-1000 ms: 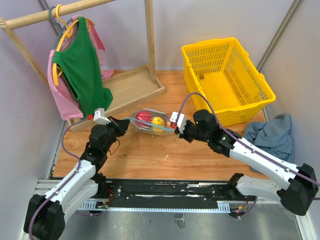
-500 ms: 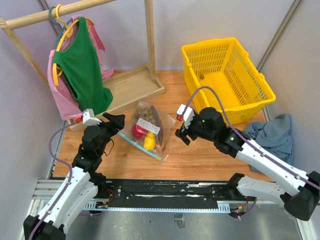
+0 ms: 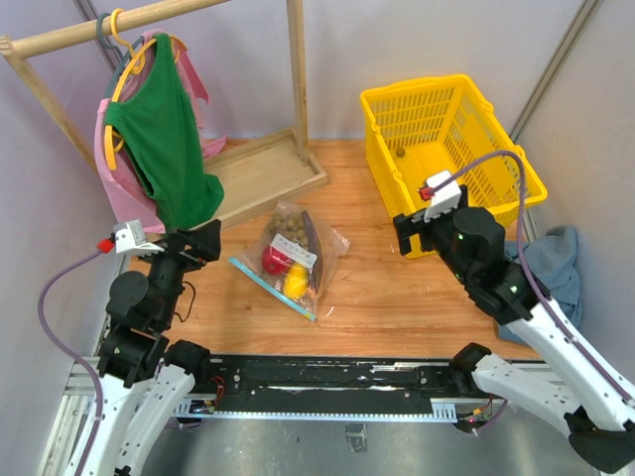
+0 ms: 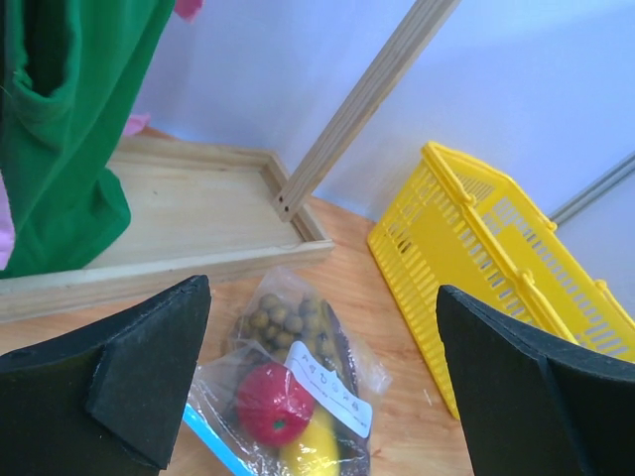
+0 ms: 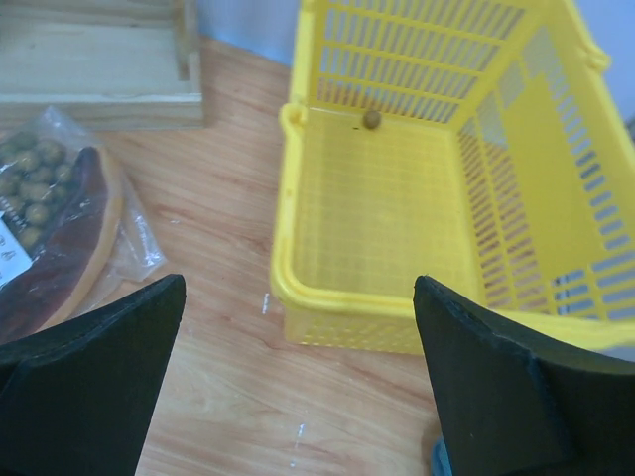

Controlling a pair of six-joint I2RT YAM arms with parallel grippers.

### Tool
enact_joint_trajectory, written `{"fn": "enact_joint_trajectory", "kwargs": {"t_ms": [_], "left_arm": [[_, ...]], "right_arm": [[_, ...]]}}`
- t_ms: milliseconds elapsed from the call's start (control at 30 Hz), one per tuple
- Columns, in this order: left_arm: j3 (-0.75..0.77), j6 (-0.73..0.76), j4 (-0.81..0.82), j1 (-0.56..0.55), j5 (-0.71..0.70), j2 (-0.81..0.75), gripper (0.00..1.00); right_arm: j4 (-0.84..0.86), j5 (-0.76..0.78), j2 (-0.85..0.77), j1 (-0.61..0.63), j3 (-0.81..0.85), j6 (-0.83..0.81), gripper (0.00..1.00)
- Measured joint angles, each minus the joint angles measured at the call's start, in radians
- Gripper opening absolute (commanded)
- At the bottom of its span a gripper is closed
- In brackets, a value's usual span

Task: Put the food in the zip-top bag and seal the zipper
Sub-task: Reset both arms

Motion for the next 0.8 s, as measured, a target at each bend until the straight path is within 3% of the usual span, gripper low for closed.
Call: {"fn": "enact_joint_trajectory", "kwargs": {"t_ms": [367, 800], "left_arm": [[-0.033, 0.072, -0.038, 0.0, 0.006, -0.134, 0.99], [-0.083, 0.085, -0.048, 0.0, 0.033, -0.16, 0.99]], "right_arm": [[0.025, 0.176, -0.273, 0.0, -0.15, 0.011, 0.98], [0.059, 0.194, -0.329, 0.0, -0.198, 0.014, 0.98]]}}
